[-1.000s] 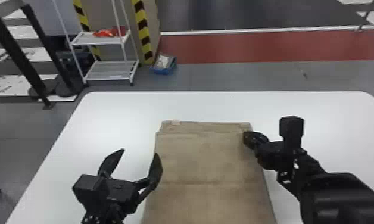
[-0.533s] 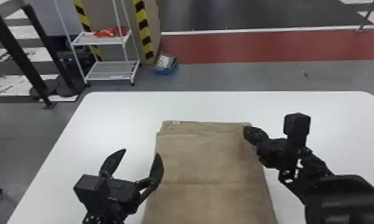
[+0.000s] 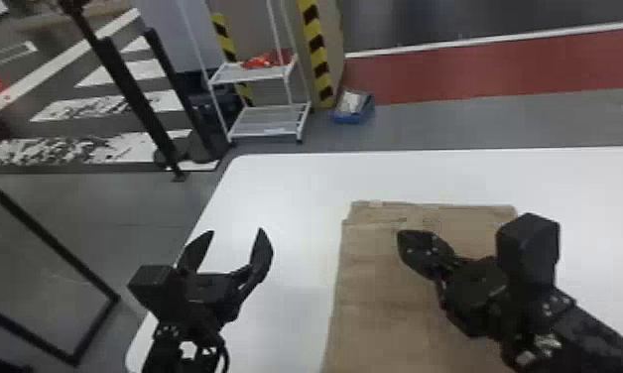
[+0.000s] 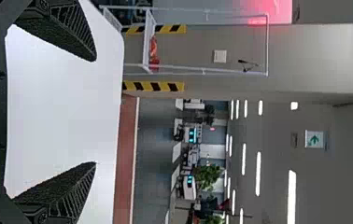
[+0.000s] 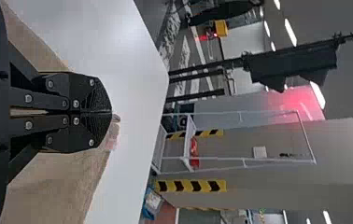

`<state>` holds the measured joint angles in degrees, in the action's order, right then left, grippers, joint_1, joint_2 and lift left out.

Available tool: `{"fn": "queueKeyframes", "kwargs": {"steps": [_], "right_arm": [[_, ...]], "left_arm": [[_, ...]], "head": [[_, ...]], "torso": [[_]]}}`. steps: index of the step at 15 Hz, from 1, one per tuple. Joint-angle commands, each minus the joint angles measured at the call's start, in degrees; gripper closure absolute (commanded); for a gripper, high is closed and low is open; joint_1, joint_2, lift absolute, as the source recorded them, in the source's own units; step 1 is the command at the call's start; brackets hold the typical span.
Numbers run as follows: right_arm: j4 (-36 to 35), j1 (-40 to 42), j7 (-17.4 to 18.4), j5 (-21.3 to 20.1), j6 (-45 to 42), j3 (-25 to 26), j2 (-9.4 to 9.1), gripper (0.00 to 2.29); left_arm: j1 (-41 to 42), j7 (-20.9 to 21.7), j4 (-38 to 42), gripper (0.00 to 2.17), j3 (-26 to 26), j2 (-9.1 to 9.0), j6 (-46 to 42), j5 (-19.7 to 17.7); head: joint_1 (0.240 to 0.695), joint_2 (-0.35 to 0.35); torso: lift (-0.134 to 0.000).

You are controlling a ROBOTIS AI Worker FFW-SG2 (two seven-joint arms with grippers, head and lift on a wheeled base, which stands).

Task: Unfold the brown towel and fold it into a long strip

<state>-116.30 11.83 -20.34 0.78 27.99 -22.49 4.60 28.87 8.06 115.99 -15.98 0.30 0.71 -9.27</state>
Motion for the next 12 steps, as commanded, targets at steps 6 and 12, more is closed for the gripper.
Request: {"fn": "queueKeyframes", "kwargs": {"steps": [6, 12], "right_arm": [[-3.41, 3.73, -1.99, -8.78, 9.94, -8.01, 3.48, 0.02], [-13.61, 13.05, -2.60, -2.63, 1.86, 12.29, 4.10, 0.07]], "left_arm": [[-2.59, 3.02, -0.68, 0.07, -6.17, -0.04, 2.59, -1.72], [-2.59, 21.04, -0.85, 0.08, -5.20, 0.23, 2.59, 5.75]], "head": [[0.695, 0.350], [0.695, 0.350]], "torso": [[-0.114], [-0.114]]}}
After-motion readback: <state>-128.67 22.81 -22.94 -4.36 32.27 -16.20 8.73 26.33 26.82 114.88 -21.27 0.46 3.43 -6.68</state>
